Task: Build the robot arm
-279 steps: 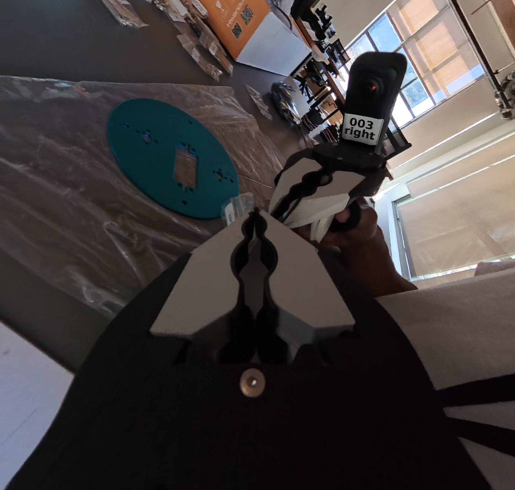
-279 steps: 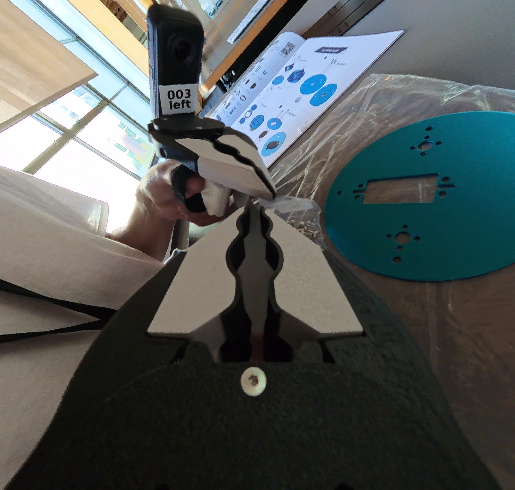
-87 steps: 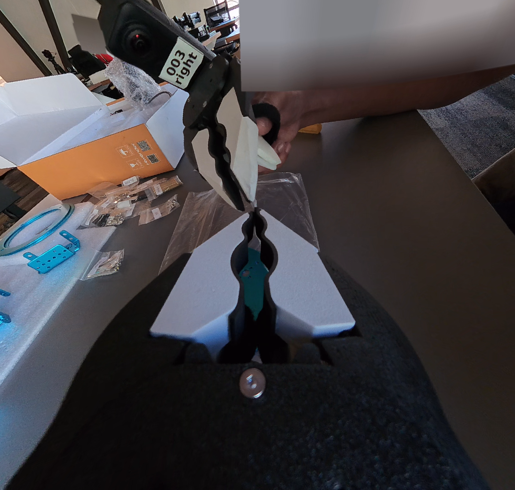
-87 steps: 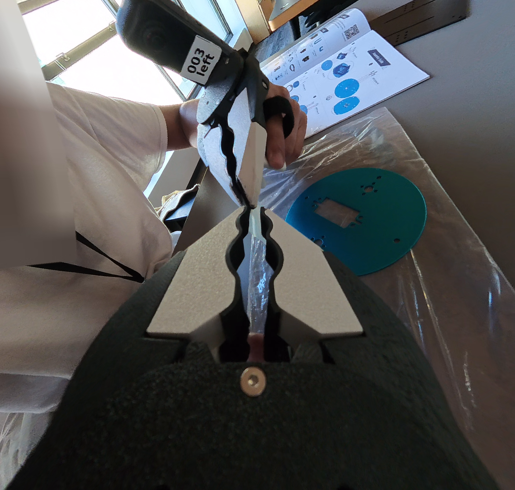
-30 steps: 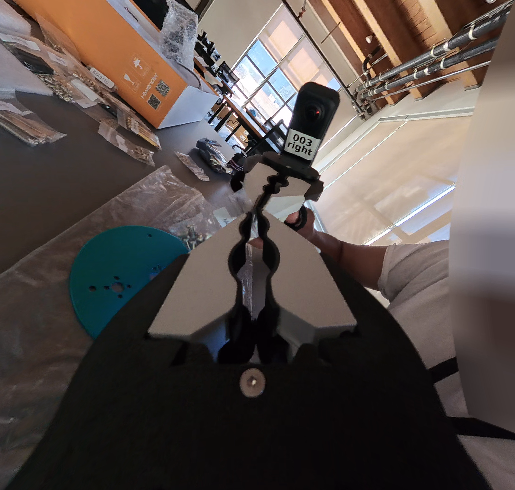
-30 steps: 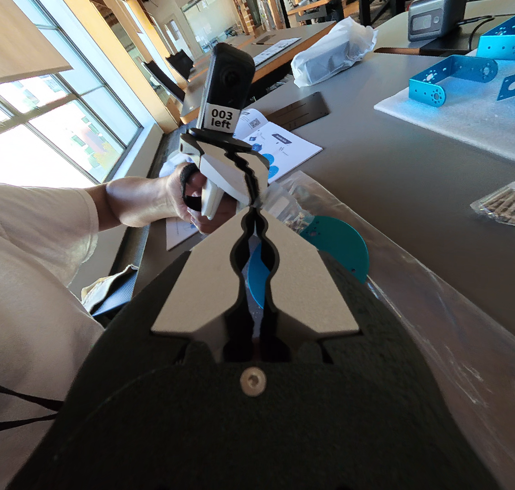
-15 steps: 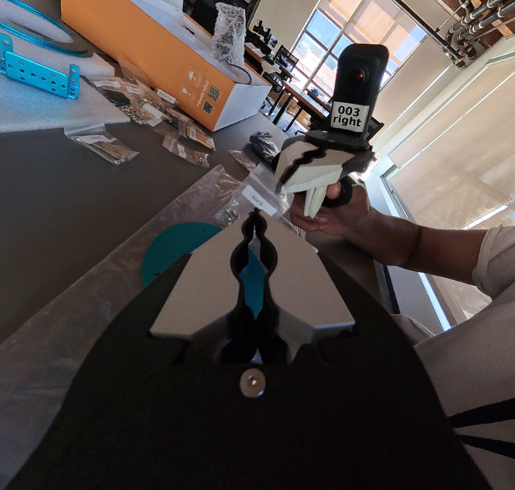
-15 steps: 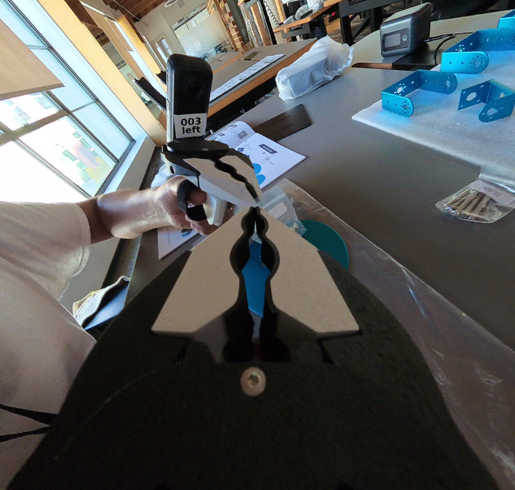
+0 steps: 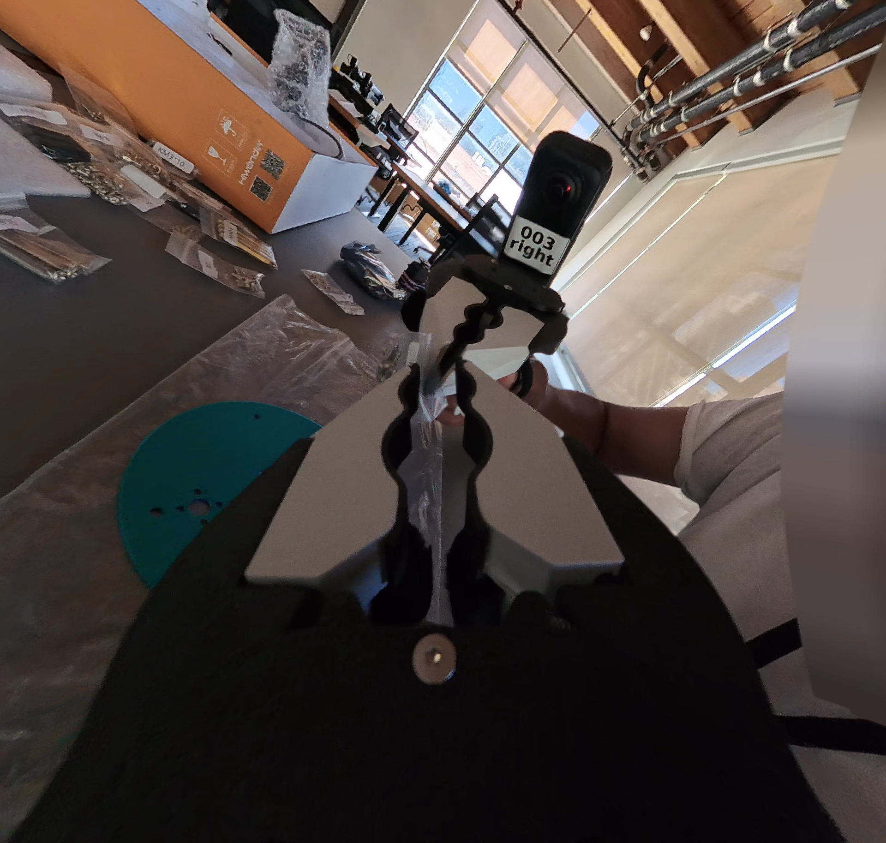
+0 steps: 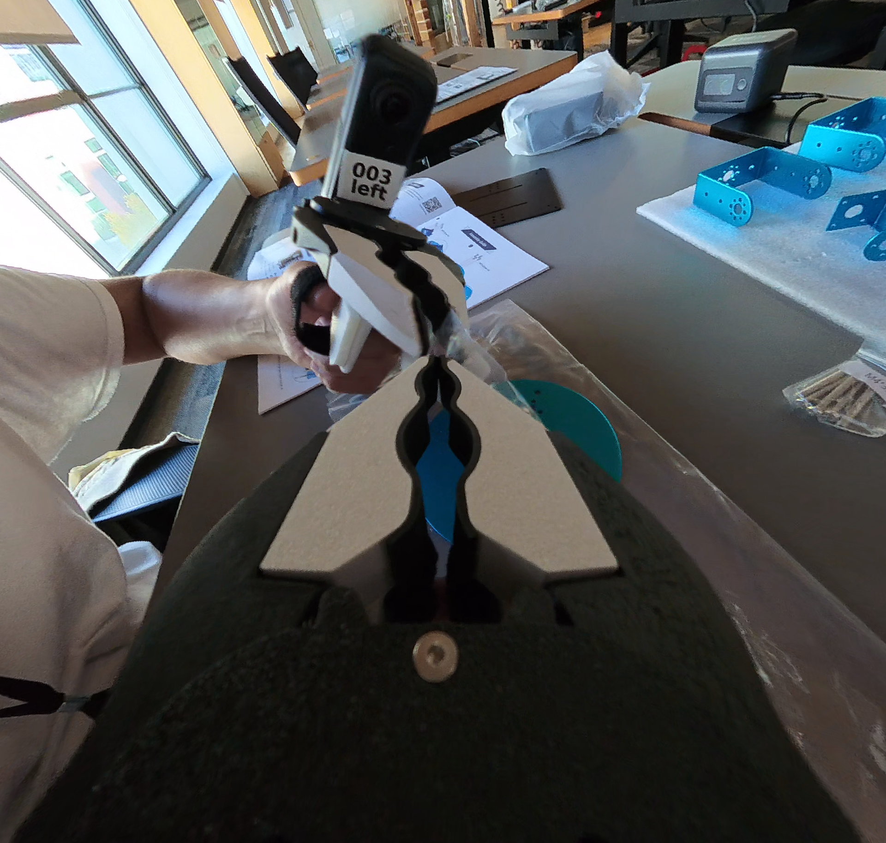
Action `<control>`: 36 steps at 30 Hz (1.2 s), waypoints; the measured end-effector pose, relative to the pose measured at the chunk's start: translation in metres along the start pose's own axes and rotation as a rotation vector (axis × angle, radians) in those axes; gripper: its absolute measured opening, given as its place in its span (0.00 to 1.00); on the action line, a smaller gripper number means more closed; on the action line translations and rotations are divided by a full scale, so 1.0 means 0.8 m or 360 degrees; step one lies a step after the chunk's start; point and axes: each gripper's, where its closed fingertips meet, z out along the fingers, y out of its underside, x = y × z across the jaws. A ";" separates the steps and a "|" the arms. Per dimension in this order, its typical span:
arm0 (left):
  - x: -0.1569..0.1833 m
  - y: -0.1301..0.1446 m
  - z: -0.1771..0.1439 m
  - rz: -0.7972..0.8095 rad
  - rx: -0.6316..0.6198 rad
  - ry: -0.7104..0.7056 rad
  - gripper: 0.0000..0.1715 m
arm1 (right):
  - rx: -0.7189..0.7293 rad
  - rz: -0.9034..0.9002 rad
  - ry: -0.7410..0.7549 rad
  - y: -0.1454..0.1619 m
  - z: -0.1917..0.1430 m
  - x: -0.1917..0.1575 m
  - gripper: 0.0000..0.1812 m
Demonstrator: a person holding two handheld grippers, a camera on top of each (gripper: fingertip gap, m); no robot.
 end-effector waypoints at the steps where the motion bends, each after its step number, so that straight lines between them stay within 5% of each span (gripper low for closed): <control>1: 0.001 -0.003 -0.002 -0.0036 0.0022 0.0027 0.05 | 0.0009 0.0018 -0.0012 -0.002 -0.001 0.000 0.00; 21: -0.005 -0.010 -0.002 0.0086 0.0058 -0.0066 0.03 | 0.0118 0.0294 -0.0098 -0.012 -0.007 0.004 0.00; 36: -0.029 0.007 -0.003 0.0174 -0.0070 -0.0278 0.00 | -0.0093 -0.0310 0.0381 0.005 0.002 0.017 0.00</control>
